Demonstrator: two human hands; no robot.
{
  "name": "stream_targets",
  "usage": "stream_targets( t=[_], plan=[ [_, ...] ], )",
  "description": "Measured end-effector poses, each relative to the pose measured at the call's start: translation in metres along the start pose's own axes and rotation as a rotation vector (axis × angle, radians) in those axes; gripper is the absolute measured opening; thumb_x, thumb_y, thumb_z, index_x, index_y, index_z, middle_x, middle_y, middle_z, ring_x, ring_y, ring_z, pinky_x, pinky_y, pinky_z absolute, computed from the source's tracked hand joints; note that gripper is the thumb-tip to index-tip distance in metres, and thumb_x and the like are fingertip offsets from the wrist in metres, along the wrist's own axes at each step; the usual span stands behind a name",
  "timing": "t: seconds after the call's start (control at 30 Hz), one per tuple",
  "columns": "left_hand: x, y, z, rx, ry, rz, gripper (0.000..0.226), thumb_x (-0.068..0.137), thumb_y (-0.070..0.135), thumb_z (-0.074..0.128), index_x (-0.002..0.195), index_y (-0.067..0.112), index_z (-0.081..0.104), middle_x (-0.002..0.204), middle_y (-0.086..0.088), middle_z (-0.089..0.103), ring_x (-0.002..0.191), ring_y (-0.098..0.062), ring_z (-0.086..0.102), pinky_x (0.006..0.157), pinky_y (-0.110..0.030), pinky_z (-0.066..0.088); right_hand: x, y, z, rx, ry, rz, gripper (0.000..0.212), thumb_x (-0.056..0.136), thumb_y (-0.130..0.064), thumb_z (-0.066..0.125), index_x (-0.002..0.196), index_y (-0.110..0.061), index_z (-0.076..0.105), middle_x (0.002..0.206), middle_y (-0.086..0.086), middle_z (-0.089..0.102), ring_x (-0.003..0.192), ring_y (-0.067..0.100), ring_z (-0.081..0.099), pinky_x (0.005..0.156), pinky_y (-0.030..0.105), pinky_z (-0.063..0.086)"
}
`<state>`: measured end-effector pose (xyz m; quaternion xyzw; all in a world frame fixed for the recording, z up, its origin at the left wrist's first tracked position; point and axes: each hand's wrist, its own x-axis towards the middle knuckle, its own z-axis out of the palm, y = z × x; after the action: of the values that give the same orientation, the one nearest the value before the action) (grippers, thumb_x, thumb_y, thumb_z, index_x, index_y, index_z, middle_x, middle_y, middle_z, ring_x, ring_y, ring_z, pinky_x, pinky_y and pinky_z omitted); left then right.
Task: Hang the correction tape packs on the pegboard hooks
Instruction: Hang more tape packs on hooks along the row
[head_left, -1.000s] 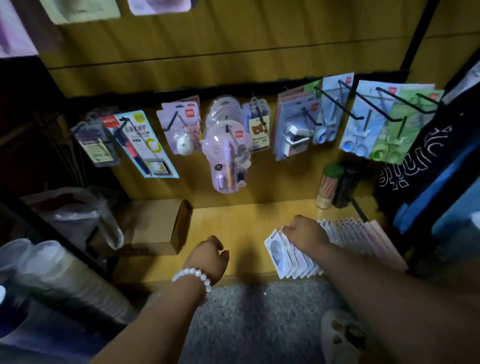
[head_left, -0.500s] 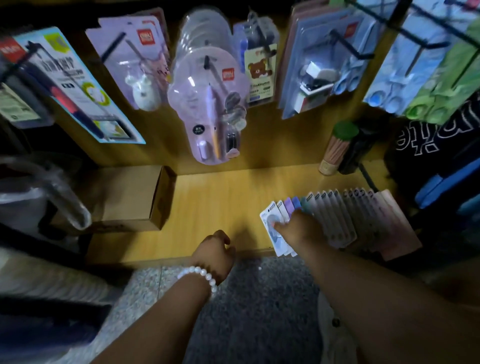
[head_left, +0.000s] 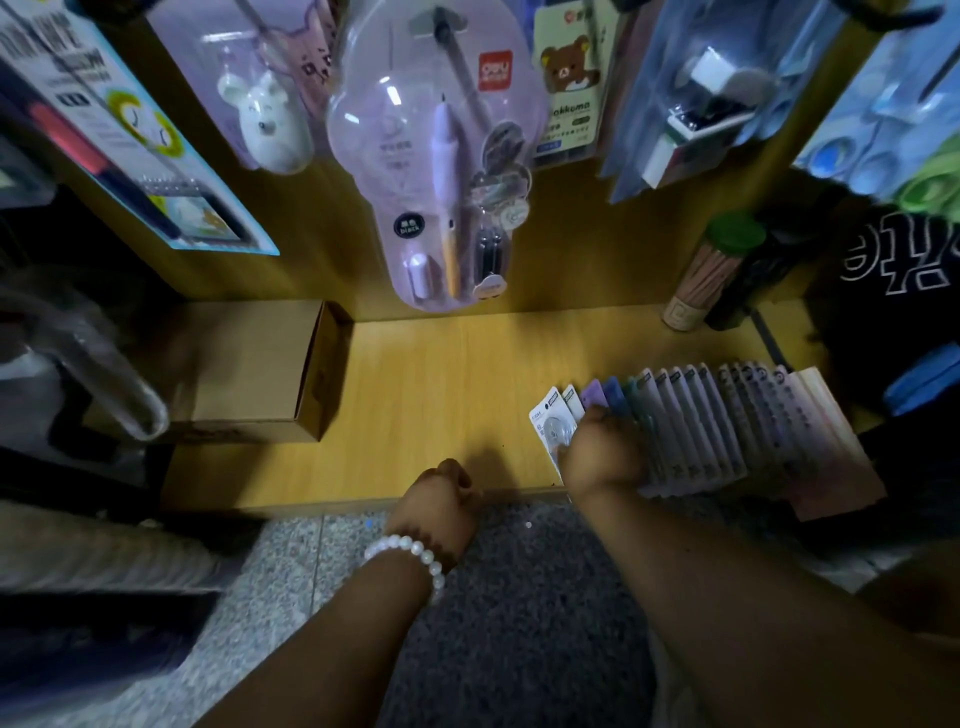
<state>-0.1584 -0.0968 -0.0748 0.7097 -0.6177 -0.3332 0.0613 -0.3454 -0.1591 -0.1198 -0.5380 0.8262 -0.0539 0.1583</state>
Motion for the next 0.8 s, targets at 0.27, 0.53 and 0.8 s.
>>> stream_targets(
  t=[0.27,0.53,0.8],
  plan=[
    [-0.007,-0.001,-0.005,-0.024,0.017,-0.013,0.023,0.095,0.031,0.05,0.112,0.017,0.056,0.101,-0.006,0.068,0.089,-0.021,0.065,0.075,-0.03,0.051,-0.007,-0.003,-0.007,0.018,-0.048,-0.031,0.055,0.088,-0.039,0.061,0.131,-0.009,0.044,0.127,0.012,0.061,0.116,0.029,0.059,0.091,0.033,0.047],
    [-0.023,0.013,-0.028,-0.122,0.082,-0.062,0.022,0.095,0.029,0.053,0.11,0.013,0.056,0.092,-0.011,0.072,0.082,-0.025,0.065,0.07,-0.029,0.048,-0.023,-0.016,-0.036,0.453,-0.176,-0.08,0.04,0.072,-0.034,0.078,0.097,-0.005,0.064,0.091,0.006,0.069,0.084,0.024,0.065,0.065,0.027,0.047],
    [-0.05,0.021,-0.051,-0.293,0.164,-0.139,0.033,0.098,0.039,0.045,0.11,0.01,0.054,0.094,-0.014,0.072,0.087,-0.03,0.07,0.081,-0.04,0.055,-0.063,-0.051,-0.08,0.791,-0.302,-0.087,0.043,0.07,-0.03,0.084,0.1,-0.009,0.061,0.091,0.003,0.067,0.077,0.015,0.061,0.06,0.022,0.045]
  ],
)
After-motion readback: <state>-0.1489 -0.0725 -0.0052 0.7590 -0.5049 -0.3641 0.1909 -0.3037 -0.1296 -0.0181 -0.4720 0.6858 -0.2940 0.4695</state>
